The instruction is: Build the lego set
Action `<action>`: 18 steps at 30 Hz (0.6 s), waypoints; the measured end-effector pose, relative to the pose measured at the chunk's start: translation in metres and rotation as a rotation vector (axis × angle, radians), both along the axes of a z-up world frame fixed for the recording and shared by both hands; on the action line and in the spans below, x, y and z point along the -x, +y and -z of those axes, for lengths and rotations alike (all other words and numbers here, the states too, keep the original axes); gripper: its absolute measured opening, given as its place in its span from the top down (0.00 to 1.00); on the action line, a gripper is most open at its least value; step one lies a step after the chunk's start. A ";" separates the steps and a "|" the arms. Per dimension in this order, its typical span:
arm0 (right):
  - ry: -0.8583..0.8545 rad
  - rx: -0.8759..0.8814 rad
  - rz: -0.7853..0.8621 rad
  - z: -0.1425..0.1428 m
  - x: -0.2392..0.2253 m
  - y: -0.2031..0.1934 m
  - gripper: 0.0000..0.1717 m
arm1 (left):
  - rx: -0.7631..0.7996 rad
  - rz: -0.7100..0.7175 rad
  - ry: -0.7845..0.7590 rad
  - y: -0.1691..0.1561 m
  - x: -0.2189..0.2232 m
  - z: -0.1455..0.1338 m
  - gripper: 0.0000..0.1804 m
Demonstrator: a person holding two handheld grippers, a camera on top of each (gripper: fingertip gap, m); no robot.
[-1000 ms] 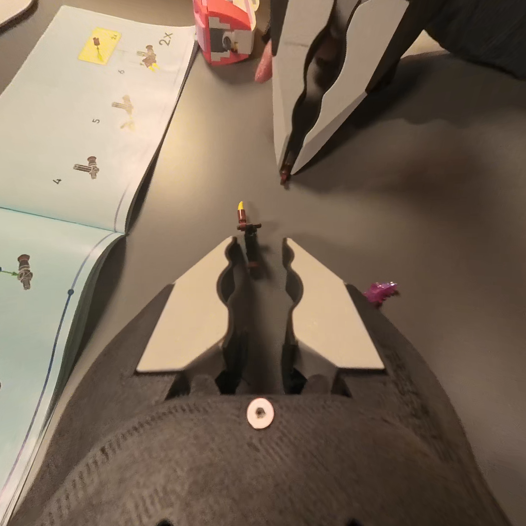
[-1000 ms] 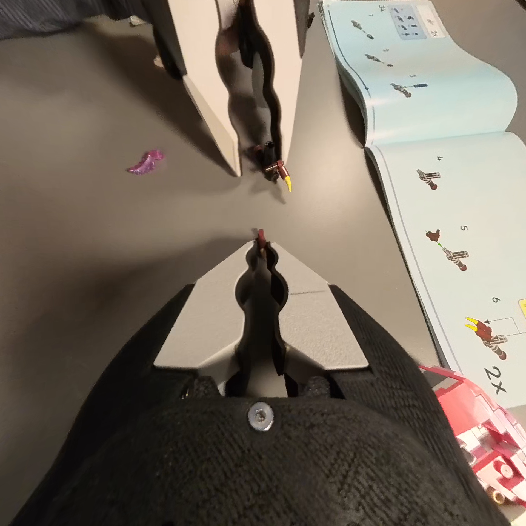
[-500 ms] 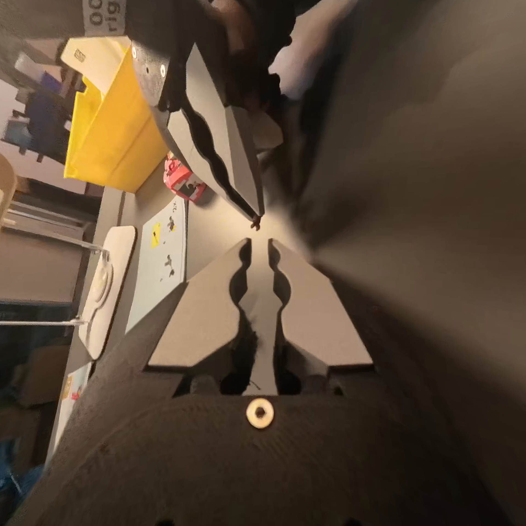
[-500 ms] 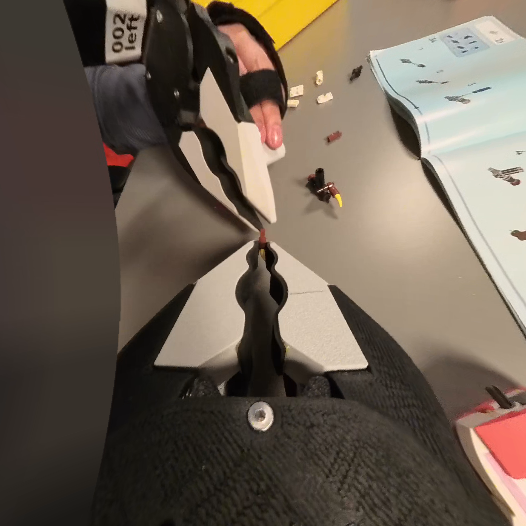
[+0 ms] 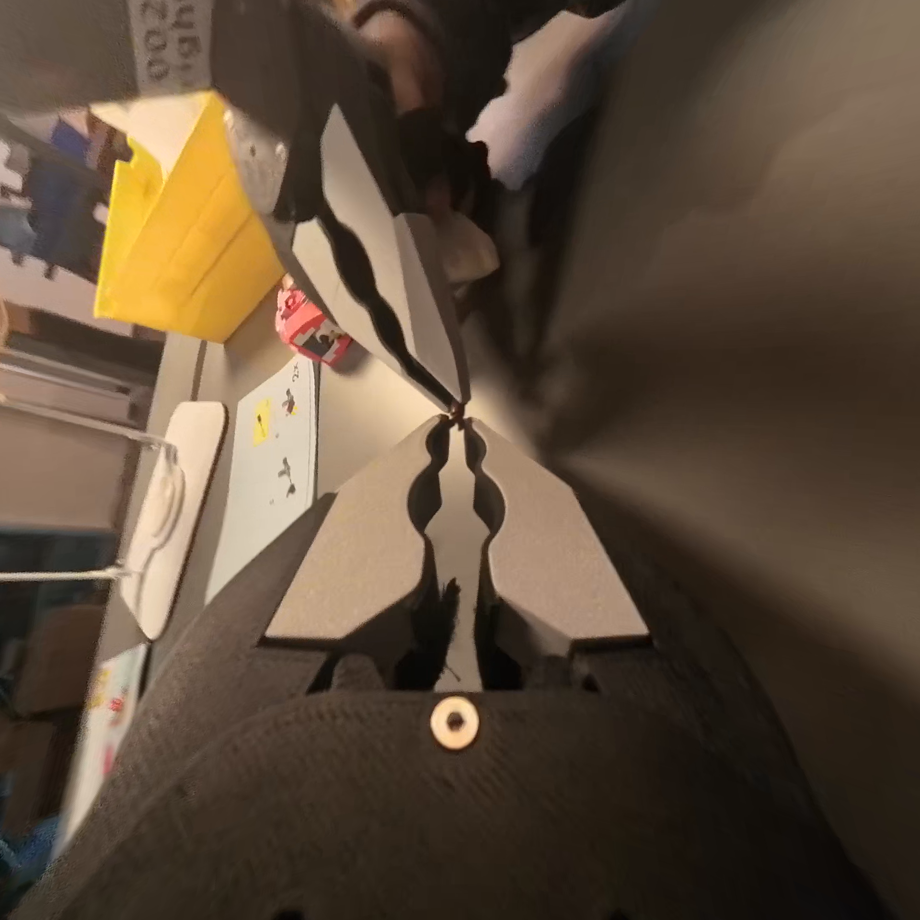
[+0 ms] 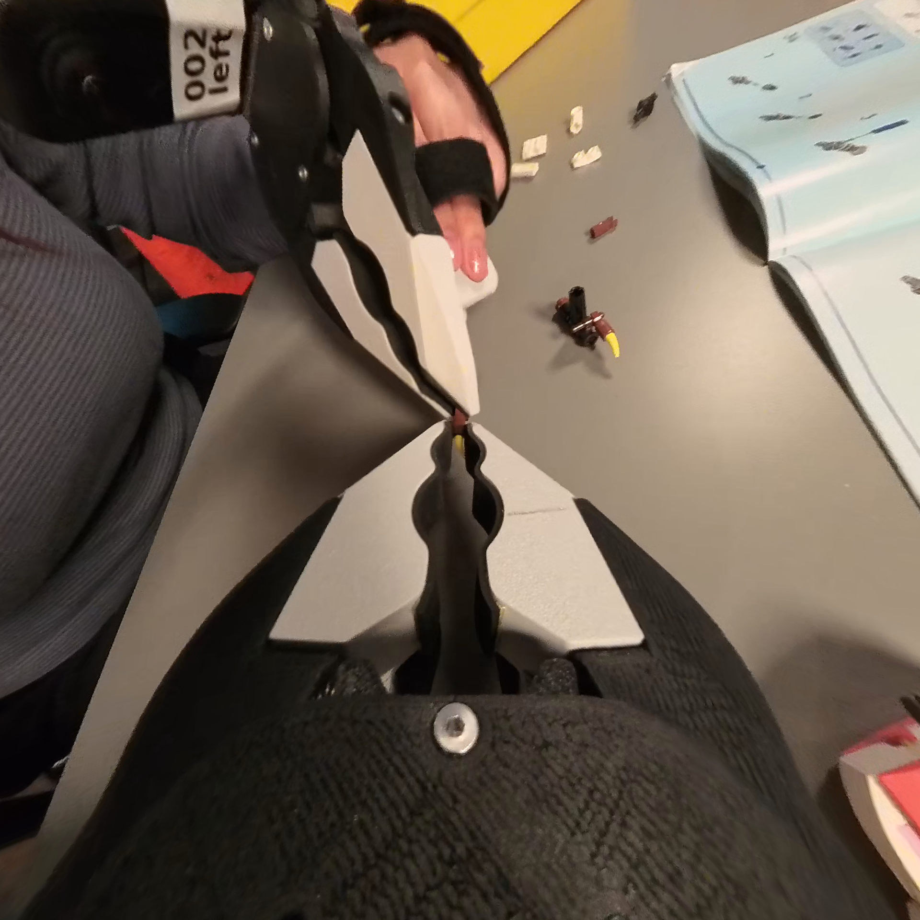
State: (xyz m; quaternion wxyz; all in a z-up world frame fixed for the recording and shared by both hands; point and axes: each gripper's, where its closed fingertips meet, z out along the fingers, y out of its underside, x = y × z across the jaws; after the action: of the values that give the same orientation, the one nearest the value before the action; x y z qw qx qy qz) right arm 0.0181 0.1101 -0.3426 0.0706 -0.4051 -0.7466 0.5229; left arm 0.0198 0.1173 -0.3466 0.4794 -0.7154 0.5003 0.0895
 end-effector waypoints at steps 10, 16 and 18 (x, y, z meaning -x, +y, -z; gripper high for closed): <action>0.448 -0.214 0.106 -0.035 0.014 0.004 0.93 | 0.392 -0.042 -0.747 -0.011 0.011 -0.031 0.99; 0.408 -0.130 0.082 -0.036 0.012 -0.003 0.90 | 0.397 -0.040 -0.822 -0.012 0.016 -0.040 1.00; 0.441 -0.159 0.086 -0.037 0.013 -0.004 0.94 | 0.412 -0.043 -0.837 -0.012 0.016 -0.039 1.00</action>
State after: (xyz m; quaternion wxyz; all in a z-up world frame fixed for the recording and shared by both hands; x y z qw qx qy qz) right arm 0.0053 0.1063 -0.3054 0.2858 -0.3058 -0.7339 0.5350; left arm 0.0042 0.1055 -0.3078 0.4861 -0.7804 0.2565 -0.2980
